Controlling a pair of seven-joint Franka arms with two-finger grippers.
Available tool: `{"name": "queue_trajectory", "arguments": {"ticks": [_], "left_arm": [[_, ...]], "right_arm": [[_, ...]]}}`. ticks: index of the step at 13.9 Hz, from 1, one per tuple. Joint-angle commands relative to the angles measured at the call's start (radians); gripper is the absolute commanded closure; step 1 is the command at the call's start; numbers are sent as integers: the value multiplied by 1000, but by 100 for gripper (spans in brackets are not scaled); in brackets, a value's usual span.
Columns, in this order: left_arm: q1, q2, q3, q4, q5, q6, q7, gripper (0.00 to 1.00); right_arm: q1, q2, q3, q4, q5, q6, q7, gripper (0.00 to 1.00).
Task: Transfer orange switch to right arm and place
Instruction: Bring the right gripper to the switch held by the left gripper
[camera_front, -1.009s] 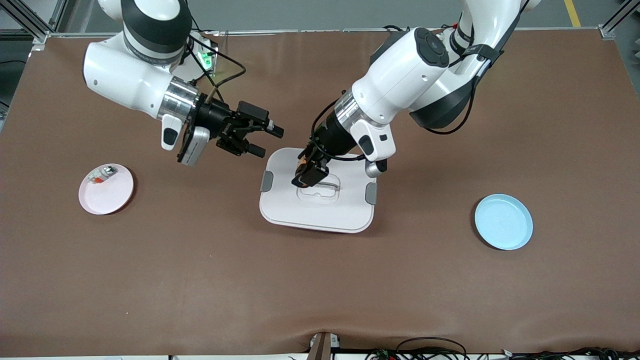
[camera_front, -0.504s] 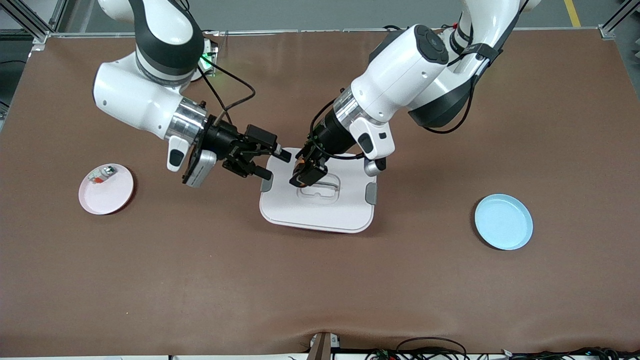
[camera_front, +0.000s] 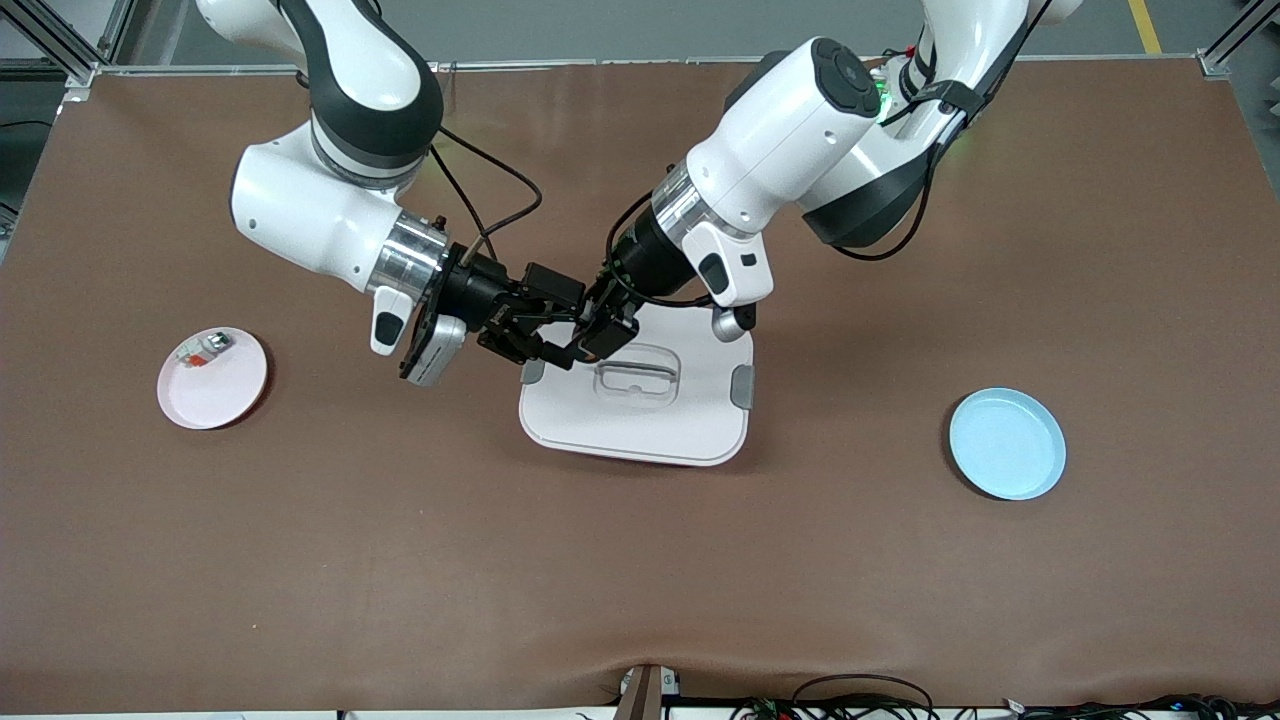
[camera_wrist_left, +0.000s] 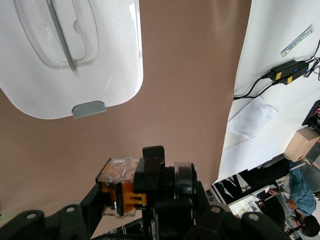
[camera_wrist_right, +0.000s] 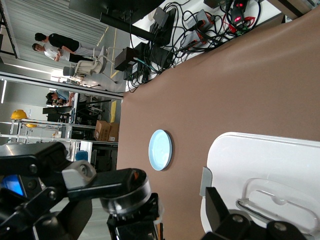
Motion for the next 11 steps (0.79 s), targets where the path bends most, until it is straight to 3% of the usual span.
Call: {"name": "queue_trajectory", "arguments": {"ticks": [1,3,4,11], "left_arm": [[-12,8,7,25,18,6,-28,70],[-14,8,7,26,18,6,-28,70],[-12,7,7,26,18,6,-28,70],[-12,4,7,28,20,8,-26,70]], "right_arm": [[13,16,-10,26,26,7,-24,0],[11,16,-10,24,24,7,-43,16],[11,14,-10,21,23,7,-50,18],[30,-19,-9,-25,24,2,-52,16]]}}
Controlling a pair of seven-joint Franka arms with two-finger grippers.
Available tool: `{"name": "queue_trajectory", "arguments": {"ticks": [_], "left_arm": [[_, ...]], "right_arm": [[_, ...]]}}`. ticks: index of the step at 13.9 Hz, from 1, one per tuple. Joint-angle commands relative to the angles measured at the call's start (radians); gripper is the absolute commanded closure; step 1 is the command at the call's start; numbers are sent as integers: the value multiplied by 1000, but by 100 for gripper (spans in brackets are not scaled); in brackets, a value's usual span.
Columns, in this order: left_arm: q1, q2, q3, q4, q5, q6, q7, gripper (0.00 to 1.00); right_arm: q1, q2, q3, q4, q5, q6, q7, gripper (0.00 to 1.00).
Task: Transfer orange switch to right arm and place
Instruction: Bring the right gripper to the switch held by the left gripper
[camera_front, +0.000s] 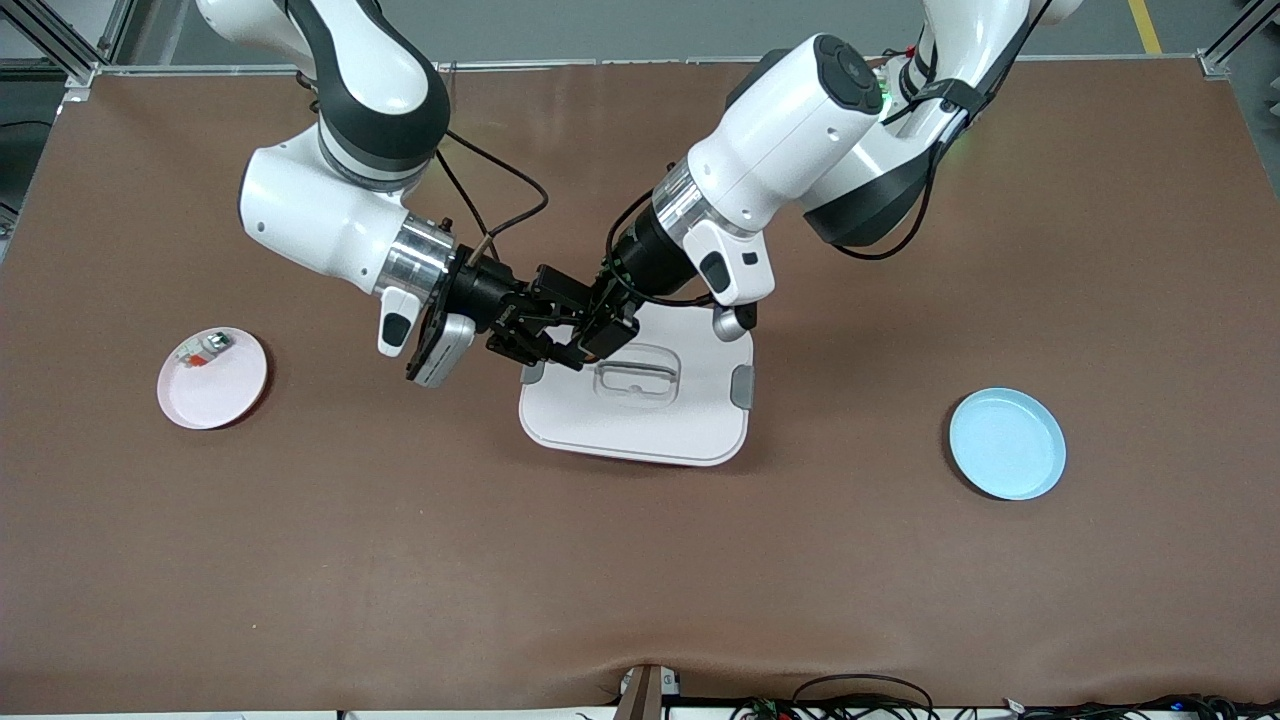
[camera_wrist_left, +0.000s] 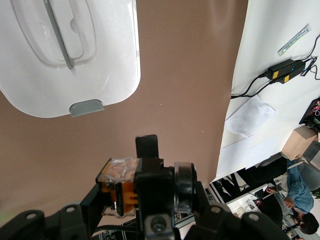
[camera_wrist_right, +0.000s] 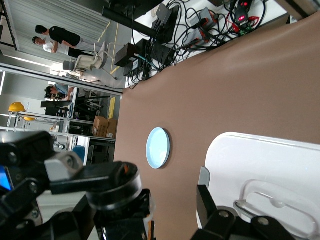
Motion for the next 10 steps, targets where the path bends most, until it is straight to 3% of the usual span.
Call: {"name": "queue_trajectory", "arguments": {"ticks": [1,4,10], "left_arm": [[-12,4,7,19,20,8,-28,70],[-12,5,7,19,20,19,-26,70],[-14,8,7,19,21,22,-23,70]], "right_arm": [[17,-31,-10,-25,24,2,-10,16],[11,-43,-10,-26,24,-6,-16,45],[0,-82,-15,-57,23,-32,-12,45]]}}
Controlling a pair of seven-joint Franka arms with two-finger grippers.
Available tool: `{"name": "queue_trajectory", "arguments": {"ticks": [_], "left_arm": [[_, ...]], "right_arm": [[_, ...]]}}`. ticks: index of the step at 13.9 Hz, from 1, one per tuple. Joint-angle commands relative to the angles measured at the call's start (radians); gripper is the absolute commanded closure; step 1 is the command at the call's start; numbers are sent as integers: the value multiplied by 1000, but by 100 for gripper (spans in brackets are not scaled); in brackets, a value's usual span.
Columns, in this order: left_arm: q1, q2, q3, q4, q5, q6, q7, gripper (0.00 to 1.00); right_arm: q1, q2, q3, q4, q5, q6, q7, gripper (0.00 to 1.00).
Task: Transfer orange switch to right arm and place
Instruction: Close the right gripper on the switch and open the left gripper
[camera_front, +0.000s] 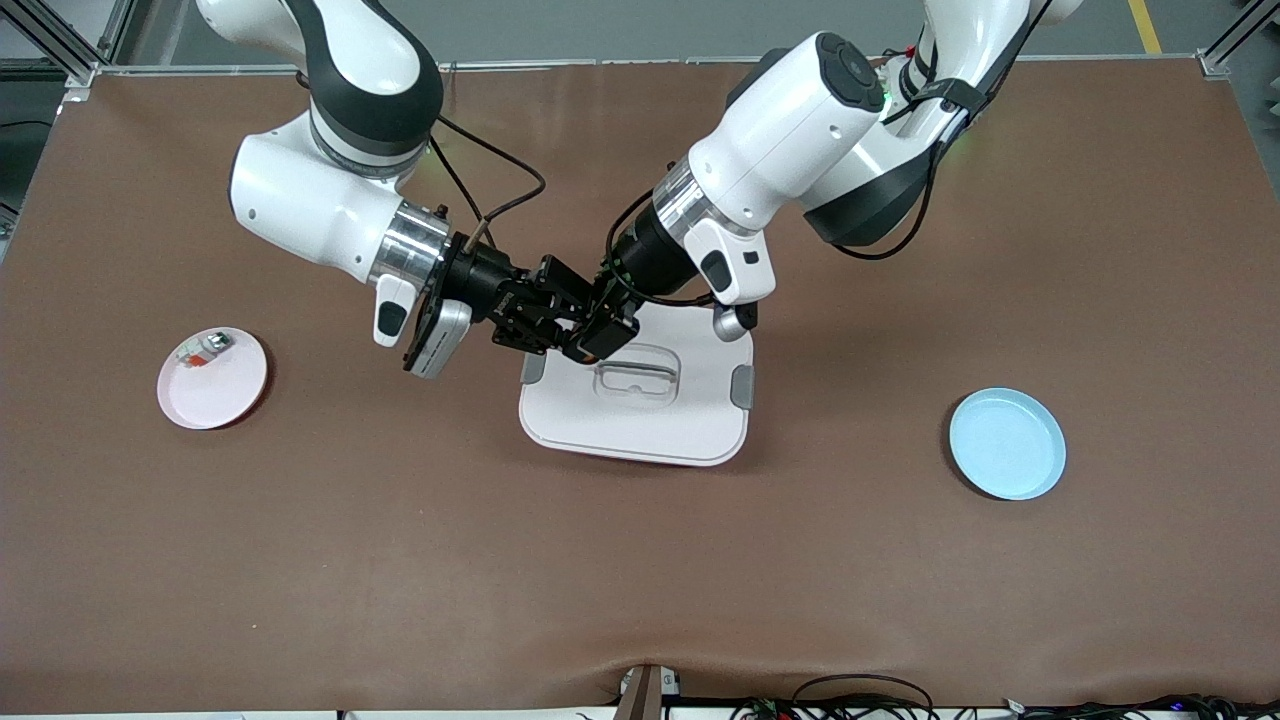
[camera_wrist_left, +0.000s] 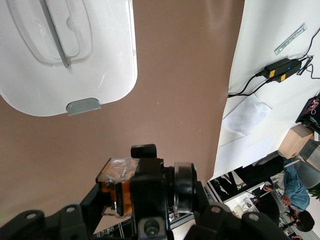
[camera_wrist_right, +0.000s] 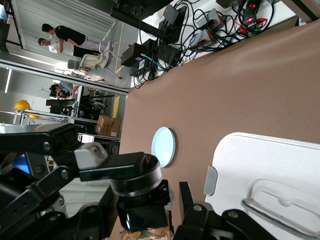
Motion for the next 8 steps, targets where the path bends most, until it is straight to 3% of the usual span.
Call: {"name": "queue_trajectory", "arguments": {"ticks": [1,2,4,5,7,8], "left_arm": [[-14,7,7,17,21,18,-22,68],[-14,7,7,17,21,25,-20,67],[-14,8,7,17,23,25,-14,59],[-14,7,7,17,23,25,-14,58],[-14,8,7,17,24,44,-13,53],[-14,8,7,17,32,47,-13,51]], "right_arm": [[-7,-61,0,-62,22,-13,-13,45],[-7,-66,0,-67,22,-13,-18,52],[-5,-72,-2,-69,18,-16,-19,74],[-5,-73,-2,-67,16,-16,-22,89],[-4,-78,-2,-69,16,-16,-30,100],[-4,-78,-2,-67,16,-16,-29,100]]}}
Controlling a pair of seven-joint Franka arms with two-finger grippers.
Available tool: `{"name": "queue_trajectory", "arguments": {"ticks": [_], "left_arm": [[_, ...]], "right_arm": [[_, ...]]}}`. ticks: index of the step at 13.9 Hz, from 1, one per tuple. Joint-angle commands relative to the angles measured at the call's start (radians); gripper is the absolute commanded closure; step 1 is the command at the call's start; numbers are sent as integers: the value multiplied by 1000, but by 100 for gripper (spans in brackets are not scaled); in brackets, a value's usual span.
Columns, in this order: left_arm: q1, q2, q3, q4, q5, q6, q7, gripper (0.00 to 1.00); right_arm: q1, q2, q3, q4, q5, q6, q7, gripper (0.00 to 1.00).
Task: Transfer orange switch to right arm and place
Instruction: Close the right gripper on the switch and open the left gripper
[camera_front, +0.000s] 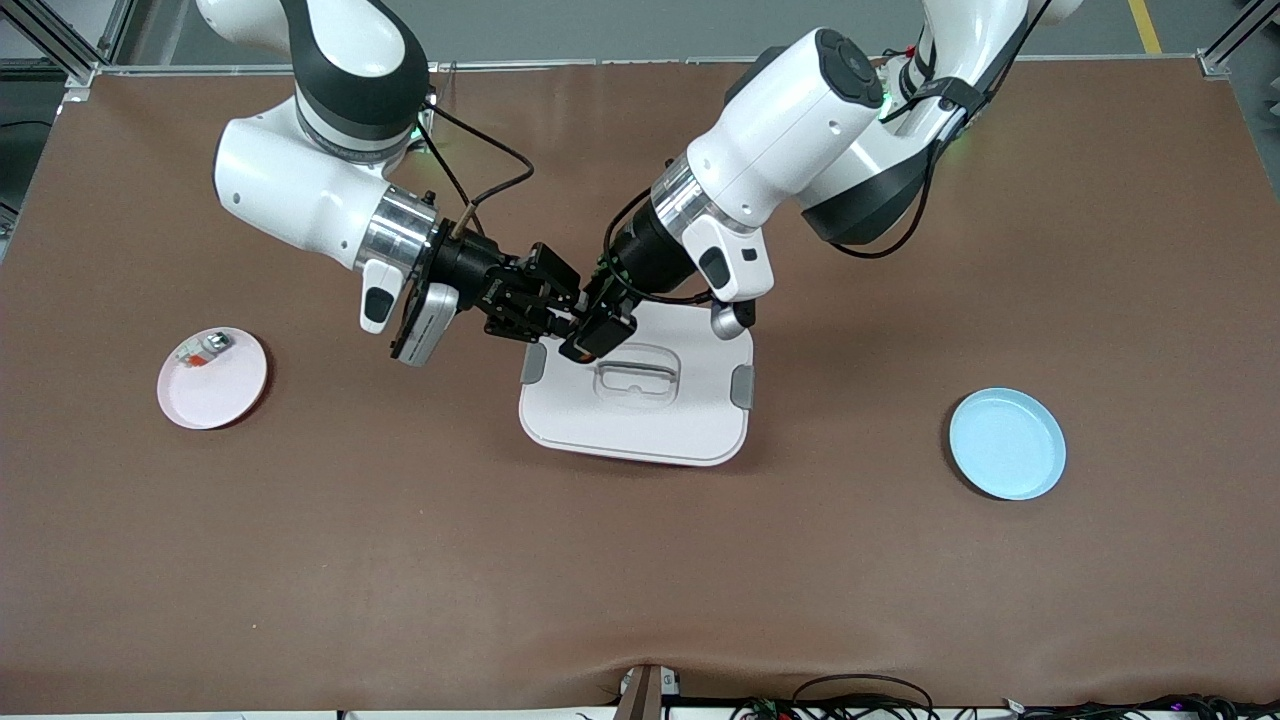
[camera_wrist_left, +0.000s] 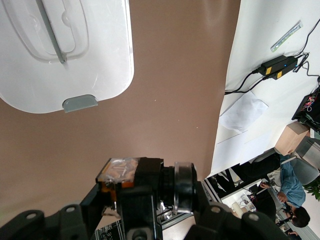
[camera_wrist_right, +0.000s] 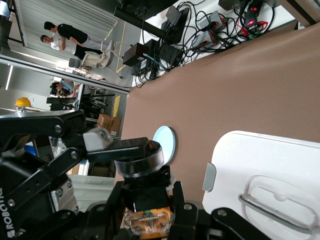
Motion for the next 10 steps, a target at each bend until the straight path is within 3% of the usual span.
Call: {"name": "queue_trajectory", "arguments": {"ticks": [1,3,4,6,7,8,10], "left_arm": [[-10,8,6,16,41,28,-13,49],[-10,10,6,15,44,28,-13,49],[-10,11,6,15,44,28,-13,43],[-10,11,6,15,62,28,-13,15],[-10,8,6,15,64,28,-13,0],[-10,3,6,15,65,28,-14,0],[-4,-6,6,15,65,28,-16,0]], "right_arm": [[-3,-33,3,-28,17,-14,-8,100],[-3,-30,3,-27,17,-14,-8,100],[-5,-27,3,-27,17,-14,-9,100],[-5,-25,3,-27,12,-14,-18,100],[-6,-25,1,-27,-30,-15,-38,100],[-17,-25,0,-27,-102,-23,-38,100],[-46,-27,0,-22,-159,-85,-40,100]]}}
